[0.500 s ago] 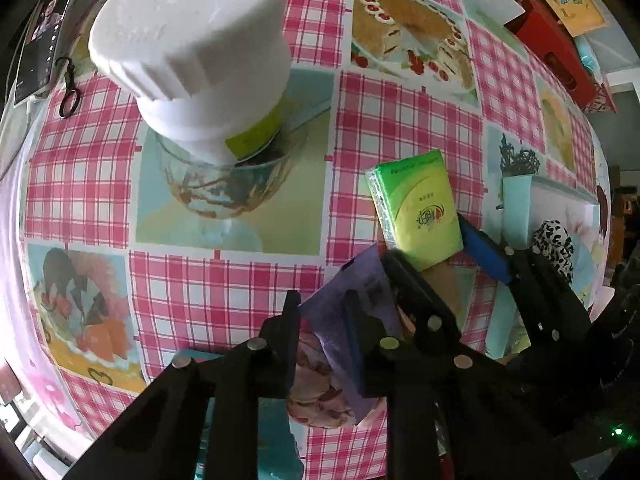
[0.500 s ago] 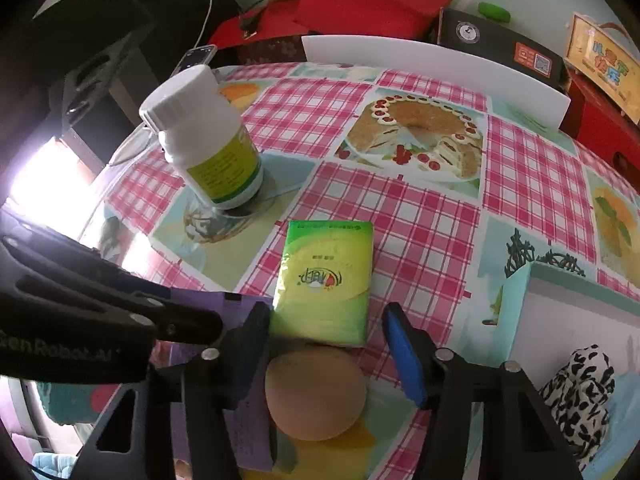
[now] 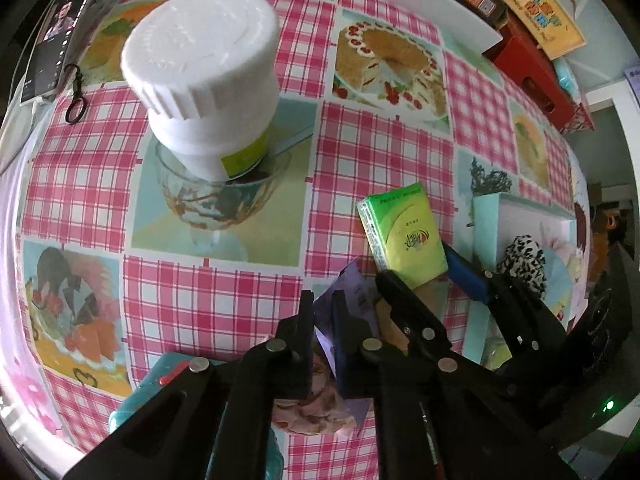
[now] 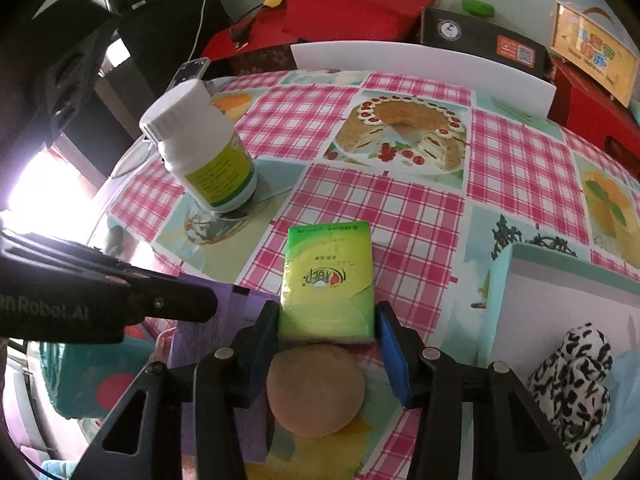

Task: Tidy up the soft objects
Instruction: 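Grasp the purple packet with the left tool while the right tool grasps the green tissue box, then lift the purple packet in the left tool while the right tool carries the green tissue box toward the tray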

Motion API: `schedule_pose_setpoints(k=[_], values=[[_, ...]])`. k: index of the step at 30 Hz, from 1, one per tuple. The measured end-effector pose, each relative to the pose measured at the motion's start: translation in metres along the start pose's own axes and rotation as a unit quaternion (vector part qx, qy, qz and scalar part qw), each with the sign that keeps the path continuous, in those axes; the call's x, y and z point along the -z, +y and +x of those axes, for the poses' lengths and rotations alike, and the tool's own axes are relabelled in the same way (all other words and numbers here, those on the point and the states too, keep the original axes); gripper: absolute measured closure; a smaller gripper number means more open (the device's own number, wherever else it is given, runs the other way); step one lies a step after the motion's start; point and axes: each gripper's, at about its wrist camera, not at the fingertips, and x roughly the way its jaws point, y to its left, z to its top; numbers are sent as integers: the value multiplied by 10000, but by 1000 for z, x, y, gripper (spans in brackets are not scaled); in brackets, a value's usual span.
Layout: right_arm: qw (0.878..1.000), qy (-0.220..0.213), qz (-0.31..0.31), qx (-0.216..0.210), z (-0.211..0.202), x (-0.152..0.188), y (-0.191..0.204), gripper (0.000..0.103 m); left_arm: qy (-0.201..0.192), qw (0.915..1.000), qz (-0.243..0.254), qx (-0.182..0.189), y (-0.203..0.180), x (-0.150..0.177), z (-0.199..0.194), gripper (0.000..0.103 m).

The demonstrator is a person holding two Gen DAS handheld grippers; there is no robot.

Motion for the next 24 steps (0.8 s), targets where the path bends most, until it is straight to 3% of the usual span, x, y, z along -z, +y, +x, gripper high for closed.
schedule_pose_setpoints(k=[13,19,24], values=[[9993,-257,265,-101,-24,9,-13,52,-609,9965,-265,514,18,33,-22,96],[9979,-529,346,-100,-45,7,-19,52,-1085,9913,-330,665,27,46,-44,96],[9967,-714,378,-18,-59,5,-23,52,-1616,9819,-458,875,29,55,-69,96]])
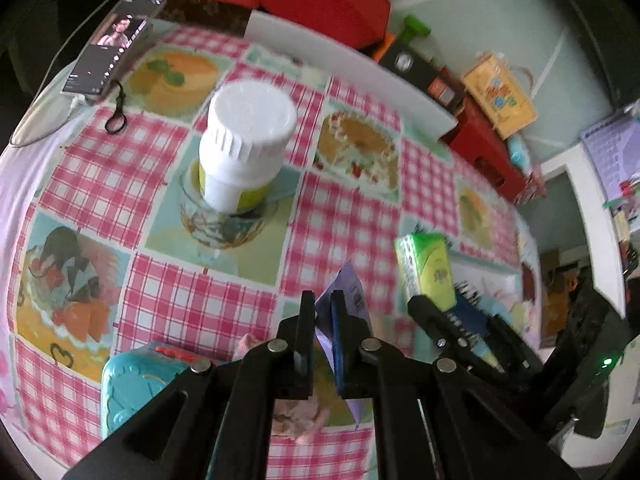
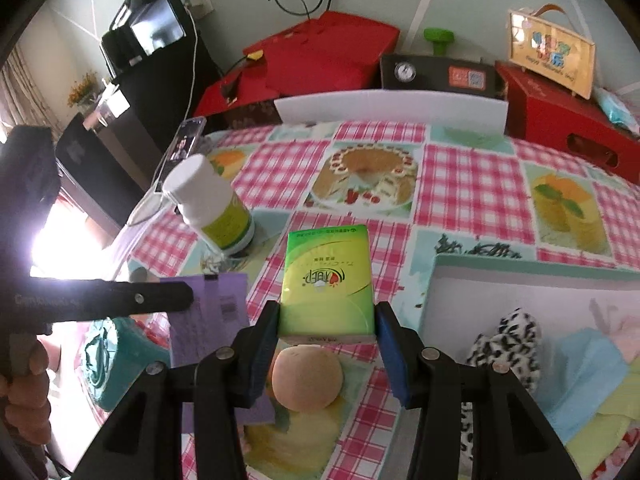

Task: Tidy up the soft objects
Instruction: 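Lift the purple packet in the left tool while the right tool carries the green tissue box toward the tray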

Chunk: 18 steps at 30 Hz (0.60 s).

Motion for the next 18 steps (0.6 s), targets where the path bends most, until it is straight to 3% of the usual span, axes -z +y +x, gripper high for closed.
schedule_pose_setpoints(k=[10,18], values=[[9986,-522,117,56,-45,-6,-9,52,-870,9934,-108,744,-25,7,-50,96],[9951,-929,242,245,-85,-10,-25,52,-1143,9864,74,1181,-68,10,-48,96]])
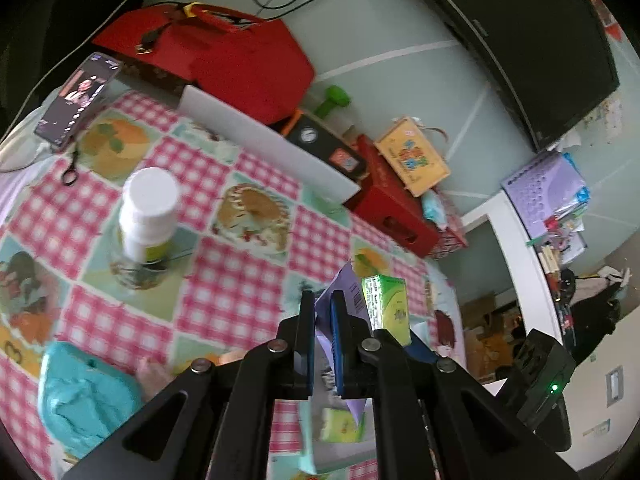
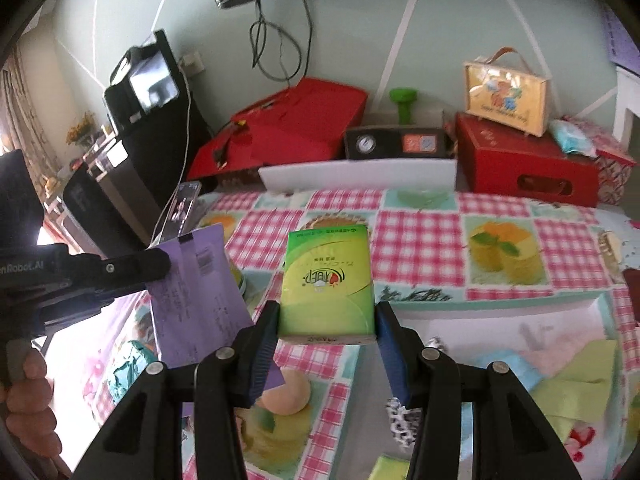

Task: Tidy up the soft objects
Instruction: 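Lift the purple packet in the left tool while the right tool carries the green tissue box toward the tray, then carry the purple packet in the left tool while the right tool carries the tissue box over the tray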

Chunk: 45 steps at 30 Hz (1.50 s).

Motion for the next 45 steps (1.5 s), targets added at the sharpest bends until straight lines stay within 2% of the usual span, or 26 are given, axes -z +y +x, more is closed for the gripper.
schedule_pose_setpoints(k=[9,14,27,34,39,45], values=[[9963,-402,477,597,-44,-3,-55,52,118,9988,52,467,-32,9,31,96],[9881,-576,864,1133,-68,1,-97,52,297,9976,161,603,-48,17,52,96],[9649,-643,1689,1905,-99,19,-176,52,807,9924,431,823,-88,35,107,96],[9631,-524,1784,1945,-93,23,-187,52,1097,9879,782,762,-94,45,135,96],[9672,-358,1731,1825,-79,25,-185,52,1079,9896,859,405,-82,44,144,96],[9702,-152,1652,1766,-64,27,-180,52,1016,9910,852,196,-65,35,141,96]])
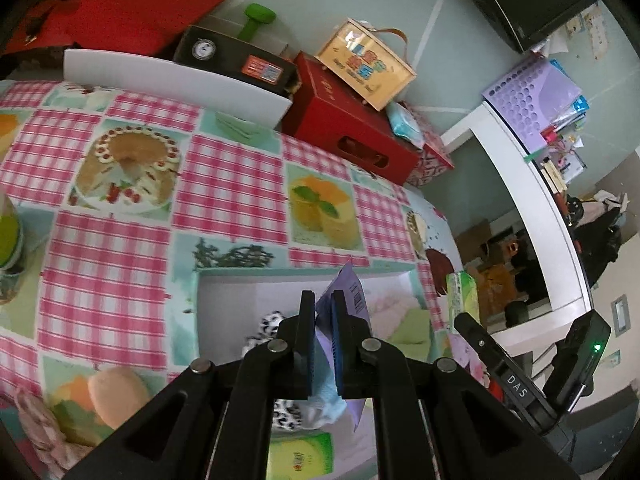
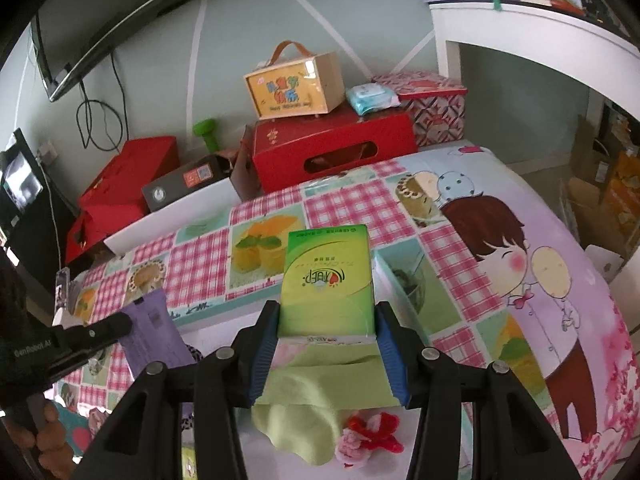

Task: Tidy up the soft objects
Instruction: 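Carry the purple packet in the left tool while the right tool carries the tissue box over the tray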

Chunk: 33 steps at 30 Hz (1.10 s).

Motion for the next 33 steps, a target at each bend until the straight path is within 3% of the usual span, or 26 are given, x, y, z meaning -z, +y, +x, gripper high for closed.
schedule_pose_setpoints(k=[15,33], values=[[9989,472,-22,41,30,11,3,52,-1,9964,303,-789,8,-3,-1,96],[9972,745,-66,90,43,16,5,52,11,9943,320,-1016,16,-4,0,96]])
